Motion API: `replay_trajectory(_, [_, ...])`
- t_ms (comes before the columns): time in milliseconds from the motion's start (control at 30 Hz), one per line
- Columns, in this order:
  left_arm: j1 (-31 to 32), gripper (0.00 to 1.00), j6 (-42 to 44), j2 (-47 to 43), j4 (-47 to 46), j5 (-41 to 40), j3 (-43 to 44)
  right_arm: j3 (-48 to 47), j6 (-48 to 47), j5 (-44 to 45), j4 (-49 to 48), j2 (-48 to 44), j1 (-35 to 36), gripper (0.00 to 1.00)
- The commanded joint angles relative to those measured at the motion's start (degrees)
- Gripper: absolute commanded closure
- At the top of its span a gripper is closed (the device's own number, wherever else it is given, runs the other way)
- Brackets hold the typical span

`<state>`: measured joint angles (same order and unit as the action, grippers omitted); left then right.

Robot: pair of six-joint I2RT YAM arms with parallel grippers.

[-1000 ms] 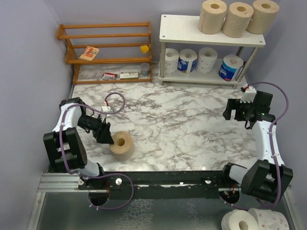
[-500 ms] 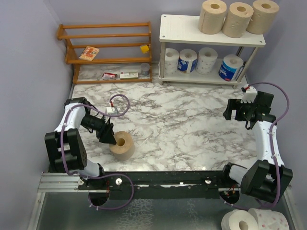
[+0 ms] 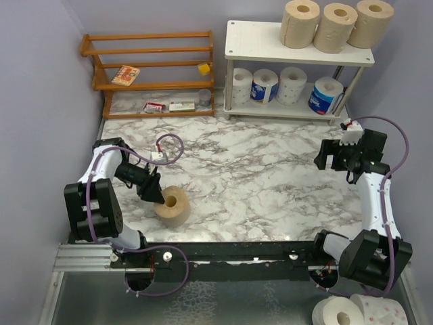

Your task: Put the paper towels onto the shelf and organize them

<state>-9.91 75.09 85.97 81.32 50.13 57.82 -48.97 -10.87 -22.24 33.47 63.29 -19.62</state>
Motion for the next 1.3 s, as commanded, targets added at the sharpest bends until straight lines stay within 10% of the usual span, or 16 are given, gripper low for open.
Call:
replay_trajectory(0, [1.2,0.57,0.71,0.94,0.31,0.9,-0.34,0.47,-0.99,-1.94,0.9,-1.02,-0.49,0.09])
replay_trajectory(233, [2.98,0.99,0.52,1.52,0.32,0.79,-0.11,0.54,-0.89,-1.58,0.81,-0.83,-0.51,0.09])
replay_trajectory(600, [3.32,1.0,-4.83,-1.4,1.37,3.21,6.81,0.49,-0.73,-1.25,0.64,-0.5,-0.51,0.09])
replay_trajectory(1067, [3.46,1.0,-62.86,5.58,-1.38,27.73,41.52,0.58,-0.56,-0.14,0.37,-0.37,-0.51,0.09])
replay_trajectory(1267, [3.45,1.0,-105.16,-1.16,-24.56,23.49,33.13,0.45,-0.46,0.52,0.36,-0.27,-0.51,0.09])
